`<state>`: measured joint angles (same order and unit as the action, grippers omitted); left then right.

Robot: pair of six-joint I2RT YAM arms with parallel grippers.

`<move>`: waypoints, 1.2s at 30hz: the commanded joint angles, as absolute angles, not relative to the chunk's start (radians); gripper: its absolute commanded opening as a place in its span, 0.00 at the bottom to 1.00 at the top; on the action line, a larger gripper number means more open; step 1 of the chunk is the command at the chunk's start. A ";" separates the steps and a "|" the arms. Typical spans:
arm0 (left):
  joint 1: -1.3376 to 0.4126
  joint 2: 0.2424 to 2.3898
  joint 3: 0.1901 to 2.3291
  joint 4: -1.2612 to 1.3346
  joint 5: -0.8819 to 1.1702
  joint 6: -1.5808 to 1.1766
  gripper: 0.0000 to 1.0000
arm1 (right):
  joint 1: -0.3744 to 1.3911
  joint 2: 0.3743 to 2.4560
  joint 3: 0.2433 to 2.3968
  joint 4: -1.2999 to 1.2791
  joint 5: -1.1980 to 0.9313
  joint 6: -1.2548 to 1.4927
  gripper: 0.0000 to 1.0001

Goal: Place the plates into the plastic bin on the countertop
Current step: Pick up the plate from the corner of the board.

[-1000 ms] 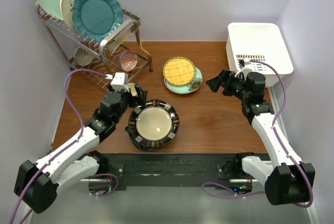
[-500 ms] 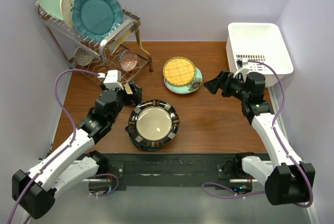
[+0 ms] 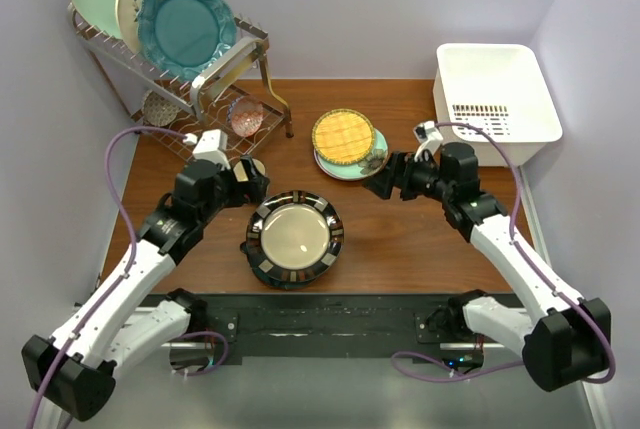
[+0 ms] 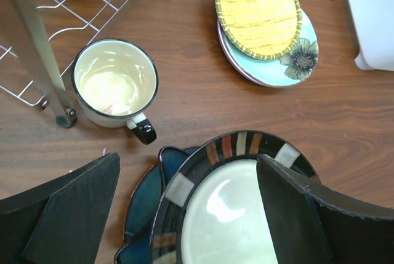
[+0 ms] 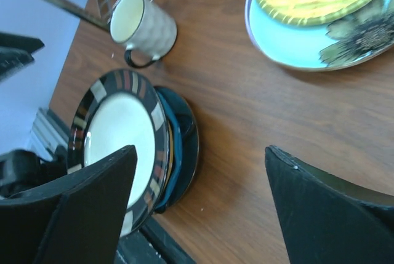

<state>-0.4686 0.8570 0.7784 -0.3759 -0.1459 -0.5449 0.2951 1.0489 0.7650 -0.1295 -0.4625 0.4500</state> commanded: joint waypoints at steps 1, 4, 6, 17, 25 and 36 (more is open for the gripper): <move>-0.381 0.833 0.834 -0.454 0.063 -0.563 0.94 | 0.333 1.083 0.781 -0.117 -0.471 0.465 0.82; -0.362 0.848 0.822 -0.489 0.121 -0.561 0.90 | 0.351 1.103 0.759 -0.094 -0.491 0.480 0.78; -0.359 0.861 0.809 -0.492 0.158 -0.572 0.88 | 0.365 1.130 0.749 -0.069 -0.512 0.495 0.75; -0.350 0.877 0.683 -0.457 0.195 -0.611 0.85 | 0.474 1.295 0.696 0.101 -0.603 0.587 0.61; -0.350 0.900 0.675 -0.456 0.178 -0.598 0.85 | 0.545 1.370 0.699 0.152 -0.604 0.615 0.52; -0.350 0.916 0.673 -0.451 0.164 -0.598 0.85 | 0.584 1.437 0.724 0.169 -0.617 0.623 0.40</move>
<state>-0.3584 0.9173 0.6739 -0.4793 0.1638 -0.5915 0.5762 1.4296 0.6949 0.1310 -0.5941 0.6132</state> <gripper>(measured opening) 0.853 0.412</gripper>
